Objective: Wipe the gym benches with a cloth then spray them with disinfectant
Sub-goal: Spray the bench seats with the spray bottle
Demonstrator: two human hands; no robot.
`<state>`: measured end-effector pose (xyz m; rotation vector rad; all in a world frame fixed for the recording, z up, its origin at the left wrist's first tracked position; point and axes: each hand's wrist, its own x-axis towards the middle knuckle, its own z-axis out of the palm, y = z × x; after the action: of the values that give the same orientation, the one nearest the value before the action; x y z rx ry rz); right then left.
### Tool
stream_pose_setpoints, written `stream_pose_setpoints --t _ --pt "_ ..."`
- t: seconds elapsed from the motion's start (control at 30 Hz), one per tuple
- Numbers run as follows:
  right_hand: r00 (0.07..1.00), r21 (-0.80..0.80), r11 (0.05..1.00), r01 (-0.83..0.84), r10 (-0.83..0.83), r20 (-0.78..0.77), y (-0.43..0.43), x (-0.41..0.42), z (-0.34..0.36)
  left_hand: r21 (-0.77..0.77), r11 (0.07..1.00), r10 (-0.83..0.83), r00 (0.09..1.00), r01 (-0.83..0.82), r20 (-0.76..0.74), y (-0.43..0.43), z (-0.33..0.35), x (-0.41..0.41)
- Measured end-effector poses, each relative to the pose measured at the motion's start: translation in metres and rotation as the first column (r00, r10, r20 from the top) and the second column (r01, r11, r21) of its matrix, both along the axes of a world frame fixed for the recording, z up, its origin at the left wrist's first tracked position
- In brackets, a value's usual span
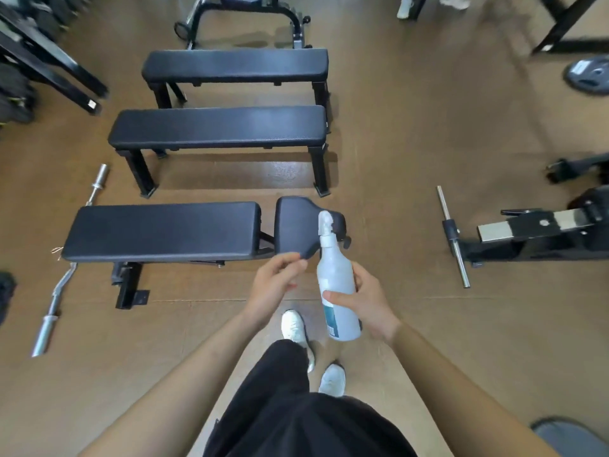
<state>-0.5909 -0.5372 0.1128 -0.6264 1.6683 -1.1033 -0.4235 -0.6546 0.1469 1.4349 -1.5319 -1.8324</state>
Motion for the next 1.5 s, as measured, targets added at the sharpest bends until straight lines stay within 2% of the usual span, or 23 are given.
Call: stream_pose_setpoints --t 0.13,0.23,0.33,0.43,0.53,0.6,0.73,0.83,0.93,1.0,1.17,1.33,1.4,1.5 --pt "0.962 0.063 0.989 -0.131 0.142 -0.235 -0.020 -0.002 -0.010 0.016 0.998 0.057 0.997 -0.056 -0.055 -0.032 -0.004 -0.044" --pt "0.911 0.156 0.968 -0.194 0.237 -0.338 -0.042 0.000 -0.014 0.017 0.966 0.259 0.966 -0.259 0.003 -0.044 -0.019 -0.063" --pt "0.835 0.163 0.926 -0.341 0.378 -0.401 -0.072 0.006 -0.015 0.032 0.860 0.508 0.860 -0.509 0.040 -0.066 -0.036 -0.054" --pt "0.758 0.167 0.878 -0.448 0.472 -0.450 -0.110 0.014 -0.015 0.148 0.735 0.662 0.748 -0.662 0.055 -0.095 -0.050 -0.036" --pt "0.629 0.187 0.823 -0.537 0.538 -0.562 -0.144 0.020 -0.021 0.219 0.632 0.753 0.656 -0.744 0.054 -0.117 -0.050 -0.023" --pt "0.564 0.196 0.797 -0.571 0.554 -0.612 -0.161 0.024 -0.029 0.248 0.609 0.775 0.631 -0.754 0.015 -0.128 -0.049 -0.015" --pt "0.529 0.149 0.776 -0.612 0.543 -0.652 -0.189 0.028 -0.038 0.227 0.605 0.791 0.608 -0.763 -0.065 -0.135 -0.047 -0.006" --pt "0.483 0.178 0.723 -0.667 0.602 -0.636 -0.206 0.032 -0.030 0.138 0.572 0.819 0.573 -0.809 -0.036 -0.133 -0.047 -0.003" --pt "0.407 0.266 0.615 -0.742 0.729 -0.551 -0.223 0.031 -0.025 0.084 0.540 0.839 0.543 -0.837 0.013 -0.134 -0.045 -0.003" --pt "0.382 0.231 0.580 -0.781 0.737 -0.558 -0.230 0.027 -0.021 0.063 0.510 0.856 0.513 -0.858 0.065 -0.135 -0.043 -0.005" --pt "0.366 0.114 0.483 -0.868 0.777 -0.512 -0.239 0.001 -0.013 0.078 0.353 0.932 0.358 -0.932 0.054 -0.134 -0.028 -0.029" --pt "0.247 0.133 0.285 -0.949 0.938 -0.242 -0.245 -0.075 -0.013 0.102 0.219 0.976 0.217 -0.970 -0.025 -0.121 -0.017 -0.063" --pt "0.269 0.109 0.280 -0.954 0.957 -0.108 -0.245 -0.105 -0.017 0.088 0.153 0.988 0.150 -0.984 -0.038 -0.115 -0.017 -0.082" --pt "0.296 0.075 0.301 -0.951 0.953 -0.064 -0.241 -0.135 -0.016 0.076 0.103 0.993 0.107 -0.992 0.050 -0.104 -0.018 -0.114"
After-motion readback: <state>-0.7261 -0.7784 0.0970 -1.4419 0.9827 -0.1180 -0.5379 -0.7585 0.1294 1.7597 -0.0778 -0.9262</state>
